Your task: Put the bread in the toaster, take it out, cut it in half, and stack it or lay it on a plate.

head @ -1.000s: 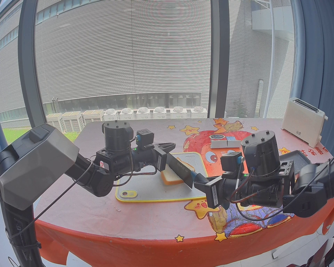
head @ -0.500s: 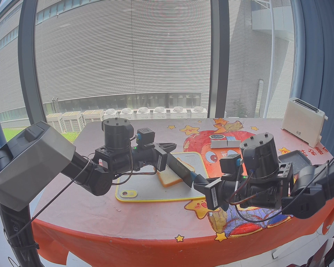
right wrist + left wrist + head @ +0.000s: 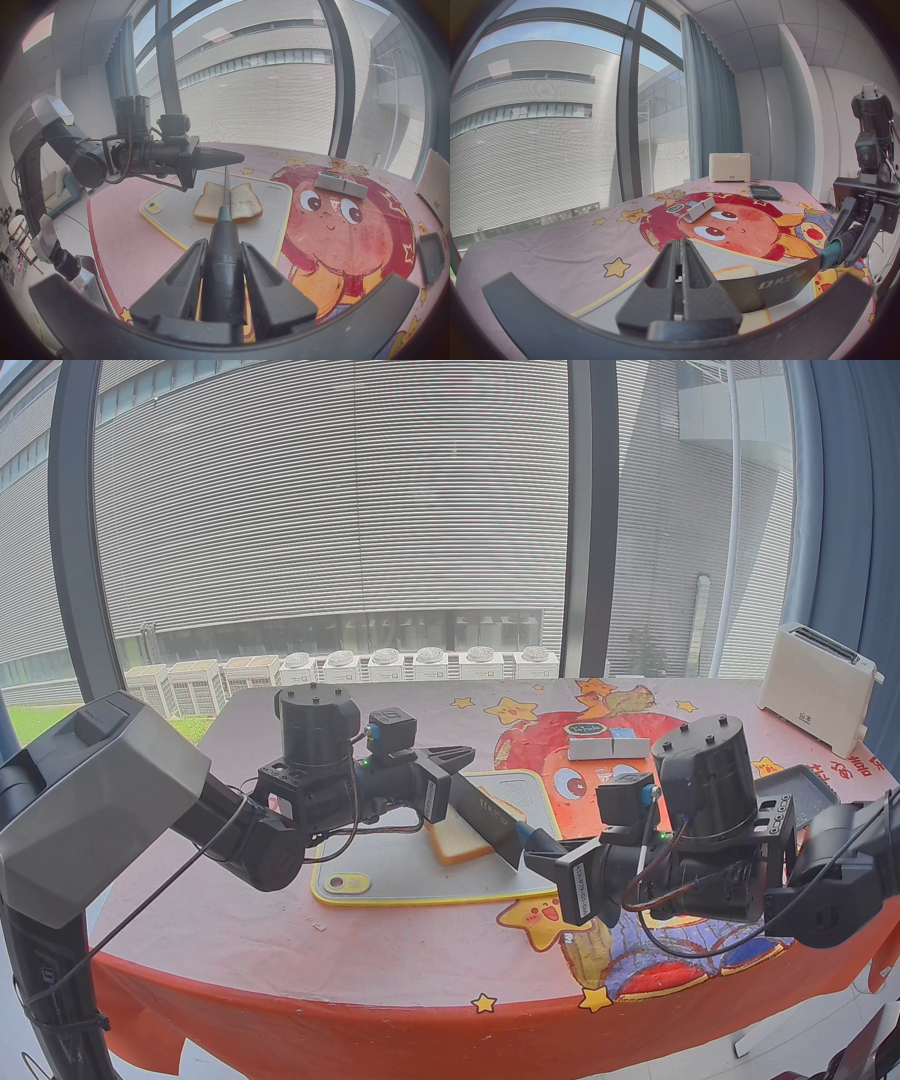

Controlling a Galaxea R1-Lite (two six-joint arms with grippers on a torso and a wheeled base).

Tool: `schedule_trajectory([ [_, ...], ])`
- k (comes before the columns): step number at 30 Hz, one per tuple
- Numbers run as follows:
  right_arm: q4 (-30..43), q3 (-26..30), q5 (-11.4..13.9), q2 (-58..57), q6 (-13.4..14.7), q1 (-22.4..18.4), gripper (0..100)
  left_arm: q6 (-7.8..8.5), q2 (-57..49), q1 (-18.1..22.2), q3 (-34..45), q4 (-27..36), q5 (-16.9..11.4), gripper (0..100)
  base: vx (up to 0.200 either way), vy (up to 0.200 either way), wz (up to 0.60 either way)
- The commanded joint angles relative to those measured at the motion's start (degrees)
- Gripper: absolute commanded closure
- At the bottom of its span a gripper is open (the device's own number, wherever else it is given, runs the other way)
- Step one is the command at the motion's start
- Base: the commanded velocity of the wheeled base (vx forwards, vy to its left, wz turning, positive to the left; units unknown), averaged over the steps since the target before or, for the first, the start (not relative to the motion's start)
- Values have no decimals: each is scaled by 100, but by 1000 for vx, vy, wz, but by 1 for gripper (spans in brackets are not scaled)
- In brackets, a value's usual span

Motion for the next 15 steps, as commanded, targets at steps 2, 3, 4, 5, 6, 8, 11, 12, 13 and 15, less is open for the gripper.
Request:
schedule_trajectory([
  [2, 3, 4, 1, 29, -5, 6, 100, 8, 51, -5, 19, 45, 3, 100, 0, 0, 0],
  [3, -23, 4, 1, 38, -5, 6, 100, 8, 34, -5, 2, 45, 3, 100, 0, 0, 0],
  [4, -41, 4, 1, 47, 4, 6, 100, 8, 7, 4, -16, 54, 3, 100, 0, 0, 0],
  [5, -41, 4, 1, 47, 4, 6, 100, -1, -28, 4, -34, 63, 3, 100, 0, 0, 0],
  [6, -41, 4, 1, 55, 4, 6, 100, -1, -37, -5, -42, 72, 3, 100, 0, 0, 0],
  [8, -41, -5, 1, 47, 4, 14, 100, -1, -133, -5, -60, 89, 3, 100, 0, 0, 0],
  [11, -49, -32, 1, -15, 22, 23, 100, -1, -230, -5, -60, 142, 3, 100, 0, 0, 0],
  [12, -49, -32, 1, -41, 22, 23, 100, -1, -230, 4, -51, 142, 3, 100, 0, 0, 0],
  [13, -58, -49, 1, -77, 30, 23, 100, -1, -212, 4, -51, 142, 3, 100, 0, 0, 0],
  [15, -49, -49, 1, -129, 30, 14, 100, -1, -186, -5, -16, 142, 3, 100, 0, 0, 0],
])
